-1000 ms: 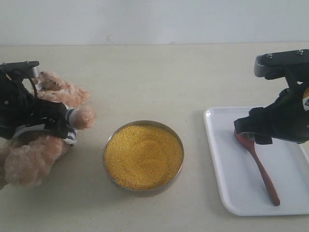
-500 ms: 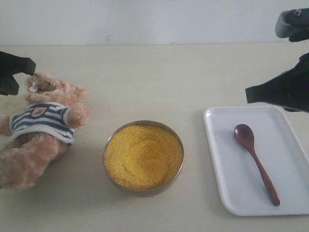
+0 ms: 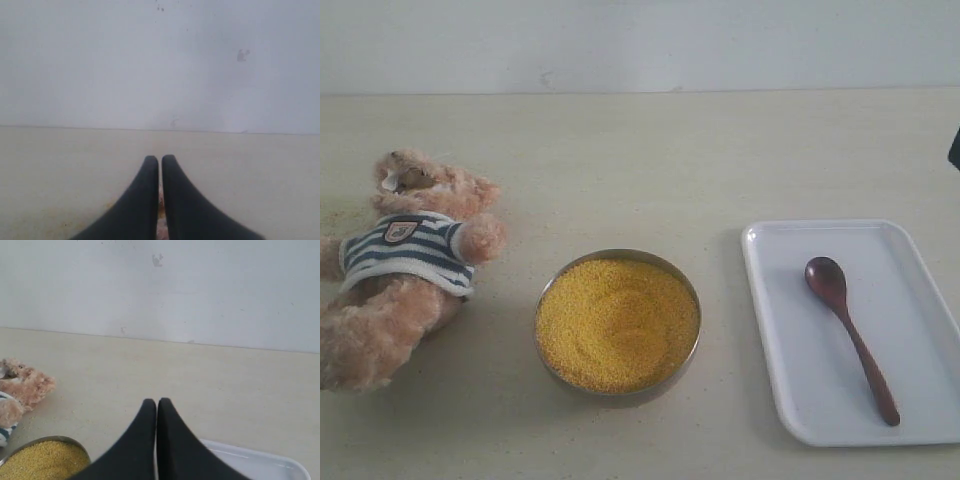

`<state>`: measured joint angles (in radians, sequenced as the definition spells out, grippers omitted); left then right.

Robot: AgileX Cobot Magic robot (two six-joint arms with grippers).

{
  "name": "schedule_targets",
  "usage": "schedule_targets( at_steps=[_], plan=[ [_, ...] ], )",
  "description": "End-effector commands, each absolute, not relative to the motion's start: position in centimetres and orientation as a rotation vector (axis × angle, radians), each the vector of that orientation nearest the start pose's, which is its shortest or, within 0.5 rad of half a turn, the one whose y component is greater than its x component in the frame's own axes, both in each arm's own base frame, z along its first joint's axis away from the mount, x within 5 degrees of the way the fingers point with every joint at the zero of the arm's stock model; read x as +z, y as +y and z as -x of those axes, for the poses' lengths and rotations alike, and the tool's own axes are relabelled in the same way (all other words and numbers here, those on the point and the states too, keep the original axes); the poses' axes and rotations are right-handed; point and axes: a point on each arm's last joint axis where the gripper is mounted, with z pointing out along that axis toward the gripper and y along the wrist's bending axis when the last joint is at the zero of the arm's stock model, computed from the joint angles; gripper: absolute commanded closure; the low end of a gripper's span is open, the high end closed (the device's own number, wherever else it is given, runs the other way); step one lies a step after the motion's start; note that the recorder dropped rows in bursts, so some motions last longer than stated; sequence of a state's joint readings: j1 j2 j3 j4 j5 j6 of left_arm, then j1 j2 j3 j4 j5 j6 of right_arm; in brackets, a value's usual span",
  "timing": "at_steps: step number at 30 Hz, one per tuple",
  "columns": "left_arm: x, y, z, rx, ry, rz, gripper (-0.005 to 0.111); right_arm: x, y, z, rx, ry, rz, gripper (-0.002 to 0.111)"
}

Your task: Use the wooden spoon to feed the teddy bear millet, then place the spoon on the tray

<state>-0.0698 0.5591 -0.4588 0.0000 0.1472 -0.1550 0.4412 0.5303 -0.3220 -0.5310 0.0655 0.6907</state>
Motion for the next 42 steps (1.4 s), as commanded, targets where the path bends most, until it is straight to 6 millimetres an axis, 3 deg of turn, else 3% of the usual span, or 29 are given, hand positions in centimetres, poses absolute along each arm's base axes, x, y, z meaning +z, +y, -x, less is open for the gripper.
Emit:
schedule_targets(
  at_steps=[1,8,19,22,25,32,40,42],
  plan=[
    [30.5,-0.7,-10.2,-0.191,1.657,0.095,0.103,26.9,4.3,-10.0,0.438,1.744,0.184,0.109],
    [31.0,-0.6,-8.3,-0.198,1.569,0.09,0.103,26.9,4.2,-9.9,0.434,1.745,0.181,0.109],
    [31.1,-0.7,-8.1,-0.212,1.559,0.076,0.103,26.9,4.2,-9.9,0.434,1.745,0.181,0.109],
    [31.1,-1.1,-8.1,-0.232,1.562,0.011,0.103,26.9,4.2,-9.9,0.434,1.745,0.181,0.109],
    [30.7,-1.4,-8.0,-0.118,1.558,-0.152,0.103,26.9,4.2,-9.9,0.434,1.745,0.181,0.109],
    [25.7,0.0,-7.3,-0.055,1.64,0.063,0.103,26.9,4.2,-9.9,0.429,1.752,0.179,0.109],
    [20.4,0.5,-5.7,0.02,1.637,0.114,0.103,26.9,4.2,-9.9,0.429,1.752,0.179,0.109],
    [19.9,0.5,-5.6,0.021,1.639,0.128,0.103,26.9,4.2,-9.9,0.429,1.752,0.179,0.109]
  ],
)
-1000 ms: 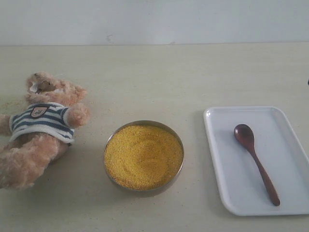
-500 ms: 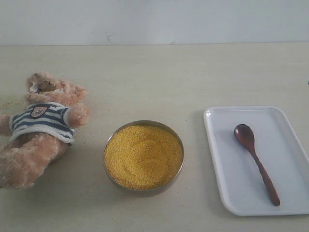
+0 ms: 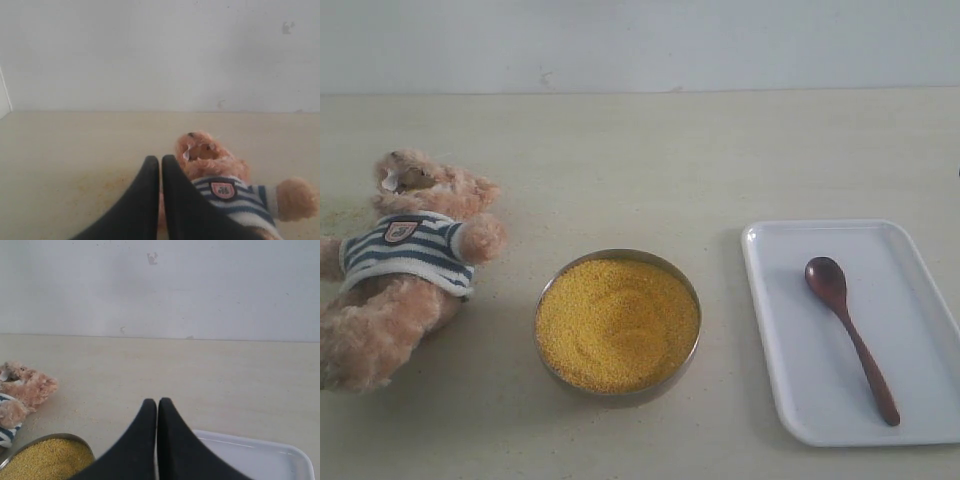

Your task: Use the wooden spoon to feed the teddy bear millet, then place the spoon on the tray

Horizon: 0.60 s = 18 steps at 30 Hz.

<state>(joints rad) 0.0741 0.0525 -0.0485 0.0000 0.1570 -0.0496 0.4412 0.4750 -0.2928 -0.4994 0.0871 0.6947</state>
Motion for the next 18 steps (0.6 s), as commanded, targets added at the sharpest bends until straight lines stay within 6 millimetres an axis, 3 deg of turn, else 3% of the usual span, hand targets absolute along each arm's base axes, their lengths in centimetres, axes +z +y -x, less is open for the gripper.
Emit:
schedule_targets(
  at_steps=[1,6,18],
  plan=[
    [19.7,0.51,-5.59,0.014,1.656,0.14,0.103,26.86,4.21,-9.89,0.429,1.752,0.179,0.109],
    [18.82,0.51,-5.46,0.015,1.753,0.156,0.103,26.87,4.19,-9.86,0.429,1.751,0.179,0.109],
    [18.81,0.51,-5.46,0.017,1.754,0.154,0.103,26.87,4.19,-9.86,0.429,1.751,0.179,0.109]
  ],
)
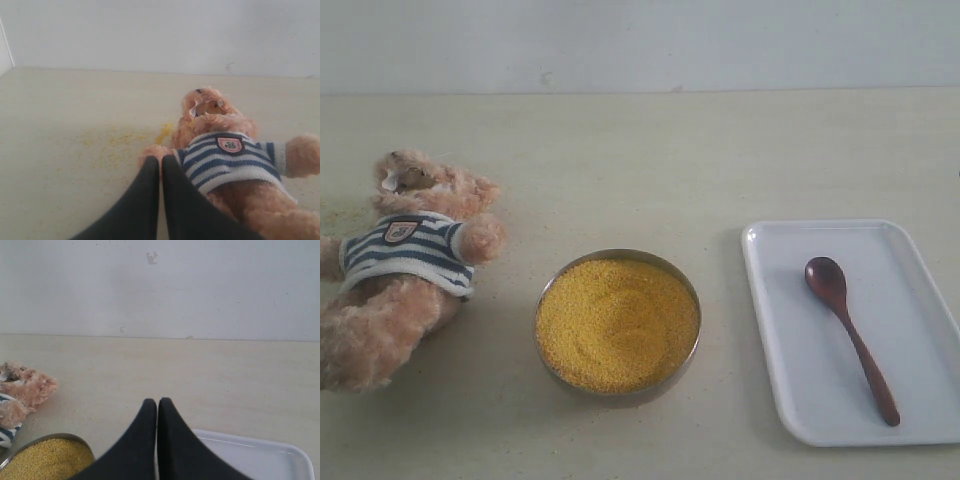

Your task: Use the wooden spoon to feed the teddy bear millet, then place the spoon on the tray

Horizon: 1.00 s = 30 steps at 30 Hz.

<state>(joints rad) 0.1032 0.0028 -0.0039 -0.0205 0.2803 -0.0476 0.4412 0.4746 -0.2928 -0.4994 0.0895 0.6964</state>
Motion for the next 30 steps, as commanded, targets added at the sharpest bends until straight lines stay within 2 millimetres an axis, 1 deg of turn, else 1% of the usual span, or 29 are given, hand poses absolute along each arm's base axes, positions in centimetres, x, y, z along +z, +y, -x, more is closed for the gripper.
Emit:
schedule_targets(
  at_steps=[1,19,24,26,30],
  plan=[
    [18.8,0.5,-5.5,0.017,1.754,0.154,0.103,26.9,4.2,-9.9,0.429,1.751,0.179,0.109],
    [18.8,0.5,-5.5,0.017,1.754,0.154,0.103,26.9,4.2,-9.9,0.428,1.751,0.18,0.109],
    [18.8,0.5,-5.5,0.017,1.754,0.154,0.103,26.7,4.0,-9.9,0.335,1.759,0.247,0.109],
    [18.8,0.5,-5.5,0.017,1.754,0.154,0.103,26.5,3.6,-10.1,0.301,1.78,0.213,0.109],
    [18.8,0.5,-5.5,0.018,1.754,0.152,0.103,27.0,2.2,-9.8,0.248,1.743,0.08,0.109]
  ],
)
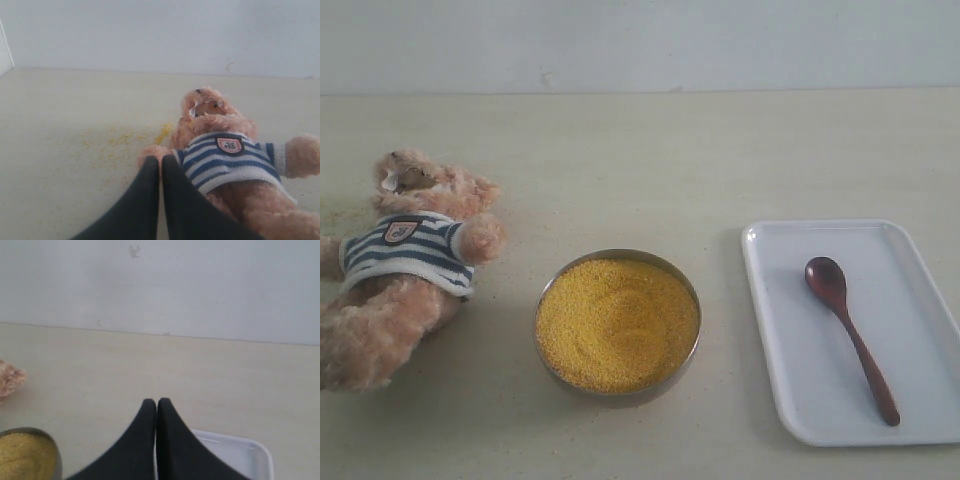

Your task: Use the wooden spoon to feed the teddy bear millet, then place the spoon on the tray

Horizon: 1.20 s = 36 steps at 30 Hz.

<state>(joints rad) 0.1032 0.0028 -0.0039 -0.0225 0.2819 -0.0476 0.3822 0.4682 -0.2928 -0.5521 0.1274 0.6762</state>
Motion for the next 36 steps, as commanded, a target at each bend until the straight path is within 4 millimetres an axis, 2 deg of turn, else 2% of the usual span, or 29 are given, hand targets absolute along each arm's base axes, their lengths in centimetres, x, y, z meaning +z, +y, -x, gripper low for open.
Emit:
schedule_targets(
  at_steps=[1,3,7,15,17,30,36],
  plan=[
    [18.8,0.5,-5.5,0.018,1.754,0.152,0.103,27.0,1.9,-9.5,0.234,1.734,0.051,0.109],
    [18.8,0.5,-5.5,0.018,1.754,0.152,0.103,27.1,1.1,-8.8,0.181,1.73,0.002,0.109],
    [18.8,0.5,-5.5,0.018,1.754,0.152,0.103,26.5,0.4,-7.5,0.075,1.685,0.044,0.109],
    [18.8,0.5,-5.5,0.018,1.754,0.152,0.103,21.2,1.2,-6.5,0.162,1.53,0.097,0.109],
    [18.8,0.5,-5.5,0.018,1.754,0.152,0.103,21.4,1.1,-6.3,0.171,1.507,0.085,0.109],
    [18.8,0.5,-5.5,0.021,1.754,0.15,0.103,20.3,0.3,-5.7,0.06,1.591,0.068,0.109],
    [18.8,0.5,-5.5,0.021,1.754,0.15,0.103,18.6,0.5,-5.4,0.035,1.781,0.155,0.109]
  ],
)
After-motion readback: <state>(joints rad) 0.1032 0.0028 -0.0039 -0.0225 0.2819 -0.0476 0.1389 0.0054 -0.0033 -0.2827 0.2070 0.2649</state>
